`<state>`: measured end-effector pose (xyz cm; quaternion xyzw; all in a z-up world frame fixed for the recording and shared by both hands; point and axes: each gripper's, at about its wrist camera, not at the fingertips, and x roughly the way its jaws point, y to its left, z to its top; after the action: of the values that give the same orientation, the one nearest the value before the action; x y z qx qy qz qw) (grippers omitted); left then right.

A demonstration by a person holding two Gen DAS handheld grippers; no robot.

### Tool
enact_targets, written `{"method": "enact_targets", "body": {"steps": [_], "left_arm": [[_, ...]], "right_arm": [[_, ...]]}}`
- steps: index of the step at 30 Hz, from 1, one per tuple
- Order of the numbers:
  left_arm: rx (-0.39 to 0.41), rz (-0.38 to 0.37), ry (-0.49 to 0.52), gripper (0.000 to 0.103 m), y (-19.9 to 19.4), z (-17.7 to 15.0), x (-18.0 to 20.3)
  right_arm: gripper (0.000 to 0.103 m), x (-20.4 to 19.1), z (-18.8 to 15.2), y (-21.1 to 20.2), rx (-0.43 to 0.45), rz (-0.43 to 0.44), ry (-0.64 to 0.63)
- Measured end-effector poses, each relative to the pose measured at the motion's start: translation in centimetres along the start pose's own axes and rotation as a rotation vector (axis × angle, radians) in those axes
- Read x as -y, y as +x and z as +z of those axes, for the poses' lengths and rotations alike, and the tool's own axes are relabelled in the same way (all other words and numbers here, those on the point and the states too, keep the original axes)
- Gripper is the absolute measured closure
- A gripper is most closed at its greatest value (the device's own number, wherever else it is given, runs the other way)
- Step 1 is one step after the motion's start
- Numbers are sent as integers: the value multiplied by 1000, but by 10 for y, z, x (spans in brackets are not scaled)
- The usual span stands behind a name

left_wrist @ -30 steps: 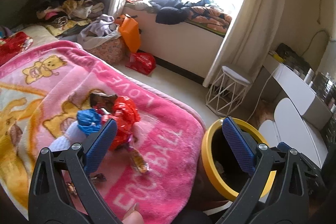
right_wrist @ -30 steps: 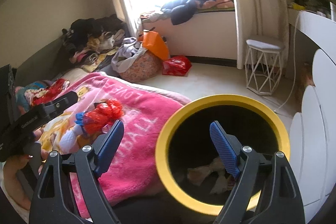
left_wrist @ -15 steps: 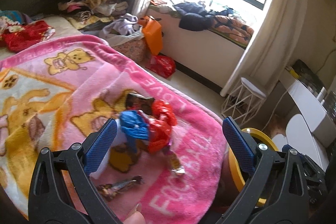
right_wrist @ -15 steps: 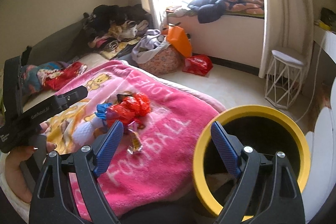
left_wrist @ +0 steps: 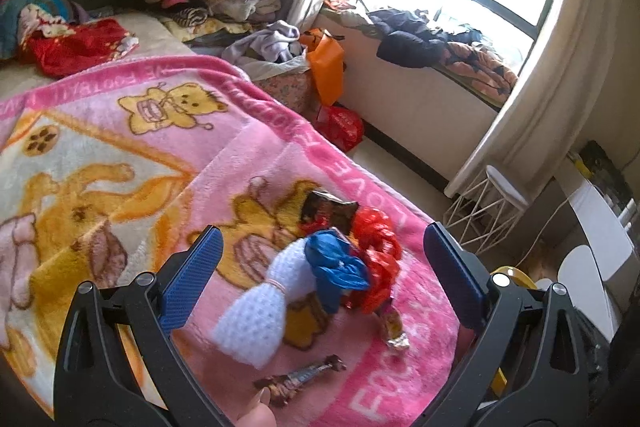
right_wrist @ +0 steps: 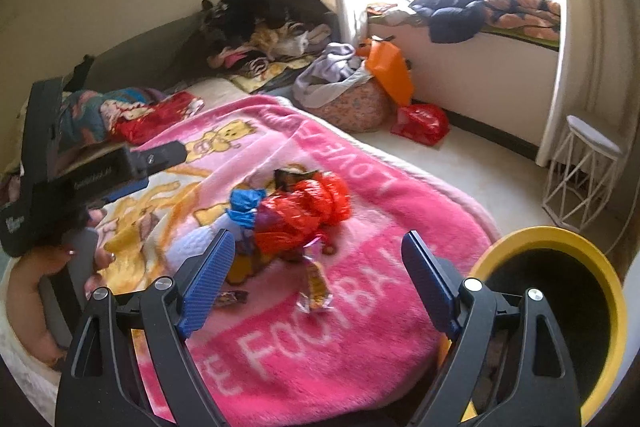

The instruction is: Collect trash

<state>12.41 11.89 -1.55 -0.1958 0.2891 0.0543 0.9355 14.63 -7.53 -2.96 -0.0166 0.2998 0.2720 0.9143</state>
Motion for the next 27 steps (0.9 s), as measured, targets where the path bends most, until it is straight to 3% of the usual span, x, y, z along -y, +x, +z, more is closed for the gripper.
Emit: {"method": "enact_targets", "body": {"steps": [5, 10, 16, 22, 26, 27], "left_arm": [[-35, -13, -6, 23, 13, 7, -10], [-89, -30, -37, 43, 31, 7, -18], [-156, -80, -72, 54, 53, 6, -26], [-193, -114, -62, 60, 67, 4, -23], [-218, -134, -45, 65, 75, 2, -17], [-225, -136, -38, 66, 77, 1, -15]], "right_arm": [[20, -8, 3, 25, -29, 25, 2], [20, -13, 7, 51, -58, 50, 17], [25, -10, 12, 85, -106, 47, 51], [27, -8, 15, 110, -148, 100, 96], [37, -7, 14, 126, -188, 106, 110], [43, -6, 14, 128, -193, 114, 117]]}}
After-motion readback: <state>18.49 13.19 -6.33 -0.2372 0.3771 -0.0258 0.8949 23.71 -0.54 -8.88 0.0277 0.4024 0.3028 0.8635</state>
